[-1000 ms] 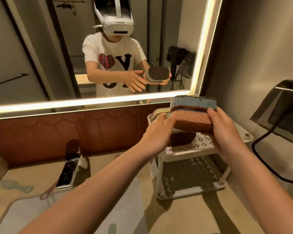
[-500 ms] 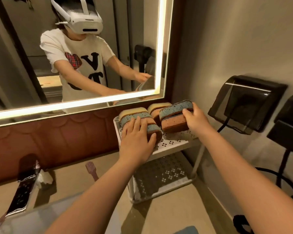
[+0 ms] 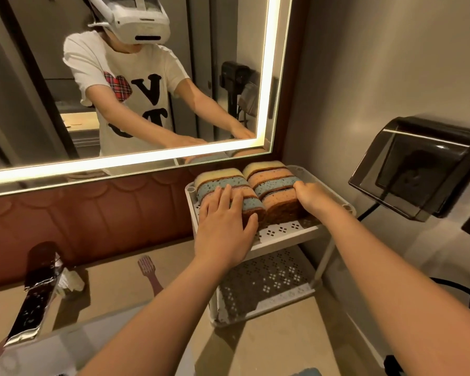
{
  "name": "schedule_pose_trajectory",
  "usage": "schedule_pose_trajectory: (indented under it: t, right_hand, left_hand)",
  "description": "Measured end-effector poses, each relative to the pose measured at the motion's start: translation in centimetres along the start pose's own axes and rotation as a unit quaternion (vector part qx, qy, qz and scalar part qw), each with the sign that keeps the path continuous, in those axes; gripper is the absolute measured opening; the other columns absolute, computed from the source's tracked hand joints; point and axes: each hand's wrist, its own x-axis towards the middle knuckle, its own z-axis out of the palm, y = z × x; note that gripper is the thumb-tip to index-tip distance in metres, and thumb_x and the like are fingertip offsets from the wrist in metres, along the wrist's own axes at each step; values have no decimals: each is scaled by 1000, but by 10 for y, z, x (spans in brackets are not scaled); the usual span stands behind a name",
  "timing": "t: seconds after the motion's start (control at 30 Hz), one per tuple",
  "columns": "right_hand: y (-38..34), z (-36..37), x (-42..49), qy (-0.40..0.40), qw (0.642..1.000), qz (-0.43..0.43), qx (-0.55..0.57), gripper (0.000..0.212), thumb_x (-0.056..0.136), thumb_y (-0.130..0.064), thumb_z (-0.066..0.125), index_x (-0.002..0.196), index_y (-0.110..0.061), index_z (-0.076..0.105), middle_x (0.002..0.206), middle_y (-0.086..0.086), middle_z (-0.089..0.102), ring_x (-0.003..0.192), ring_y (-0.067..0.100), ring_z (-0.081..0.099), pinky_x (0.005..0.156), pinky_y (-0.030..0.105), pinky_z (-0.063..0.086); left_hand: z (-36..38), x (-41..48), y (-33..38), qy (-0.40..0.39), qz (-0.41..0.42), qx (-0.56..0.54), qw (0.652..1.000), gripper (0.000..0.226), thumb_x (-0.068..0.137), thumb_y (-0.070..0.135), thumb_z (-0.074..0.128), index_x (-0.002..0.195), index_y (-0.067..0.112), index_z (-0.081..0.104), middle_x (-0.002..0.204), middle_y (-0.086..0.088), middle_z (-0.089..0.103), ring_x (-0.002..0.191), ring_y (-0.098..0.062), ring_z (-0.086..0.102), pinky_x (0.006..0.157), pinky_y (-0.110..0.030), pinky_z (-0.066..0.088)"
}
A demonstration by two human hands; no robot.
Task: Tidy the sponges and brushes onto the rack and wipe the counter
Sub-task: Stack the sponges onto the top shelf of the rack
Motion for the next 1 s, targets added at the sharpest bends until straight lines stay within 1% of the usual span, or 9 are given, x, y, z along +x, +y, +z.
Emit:
schedule_pose_trajectory:
  t: [0.07, 0.13, 0.27, 0.4, 0.57, 0.63, 0.77, 0.87, 1.0]
  right_hand:
    - [4, 1, 7, -4, 1000, -1, -6, 97, 63, -75, 18, 126, -11, 56, 128, 15, 57, 118, 33, 51, 104, 46, 39]
    - [8, 3, 13, -21, 1000, -10, 8, 104, 58, -83, 23, 126, -12, 57, 127, 12, 58, 117, 31, 52, 103, 46, 40]
    - [3, 4, 13, -28, 999, -18, 18, 76, 81, -65, 37, 131, -8, 51, 130, 14, 56, 117, 31, 52, 103, 47, 41]
    - [-2, 5, 12, -13, 1000, -13, 2, 72, 89, -56, 41, 143, -12, 23, 138, 14, 46, 123, 34, 47, 103, 50, 39]
    - [-9, 3, -2, 100, 974, -46, -198, 60, 93, -54, 31, 136, -12, 32, 136, 16, 47, 123, 37, 43, 96, 46, 39]
    - [-18, 0, -15, 118, 955, -92, -258, 59, 94, -52, 27, 137, -14, 34, 140, 16, 43, 128, 36, 36, 100, 45, 34]
    - [-43, 3, -42, 111, 938, -220, -244, 46, 97, -42, 31, 135, -17, 40, 139, 11, 44, 127, 31, 36, 101, 43, 32]
    - [-60, 15, -72, 49, 931, -295, -208, 37, 95, -37, 39, 124, -18, 52, 134, 8, 47, 125, 29, 36, 100, 41, 33]
    - [-78, 36, -117, -33, 916, -367, -158, 31, 94, -37, 44, 119, -23, 55, 124, 0, 52, 117, 18, 45, 96, 36, 40]
  left_hand:
    - [-2, -1, 1, -3, -3, 4, 1000, 61, 95, 51, 25, 148, 23, 15, 158, -2, 10, 146, -20, 1, 118, -37, -1]
    - [-3, -2, 2, -6, -6, 6, 1000, 62, 95, 52, 24, 149, 23, 15, 158, -3, 10, 146, -20, 0, 118, -38, -1]
    - [-4, -2, 3, -22, -8, 13, 1000, 64, 94, 54, 23, 149, 23, 12, 159, -3, 7, 146, -22, -2, 119, -39, -2]
    - [-4, 0, 2, -35, -7, 26, 999, 66, 94, 55, 23, 149, 21, 9, 159, -4, 5, 146, -23, -4, 118, -40, -2]
    - [-5, 2, 3, -50, -7, 20, 999, 65, 94, 55, 25, 149, 22, 11, 158, -4, 7, 146, -23, -2, 118, -40, 0]
    - [-9, 0, 0, -33, 1, -10, 999, 62, 95, 51, 29, 147, 21, 16, 157, -5, 13, 145, -23, 5, 118, -39, 3]
    - [-23, -7, -5, 14, 17, -52, 998, 55, 96, 44, 34, 145, 21, 25, 154, -3, 20, 142, -20, 15, 116, -37, 8]
    - [-49, -17, -14, -8, 48, -54, 997, 51, 95, 44, 38, 139, 21, 36, 149, -3, 31, 139, -19, 23, 113, -37, 16]
    - [-91, -46, -44, -33, 85, 17, 996, 47, 92, 44, 41, 135, 24, 43, 144, 1, 40, 135, -18, 32, 109, -36, 27]
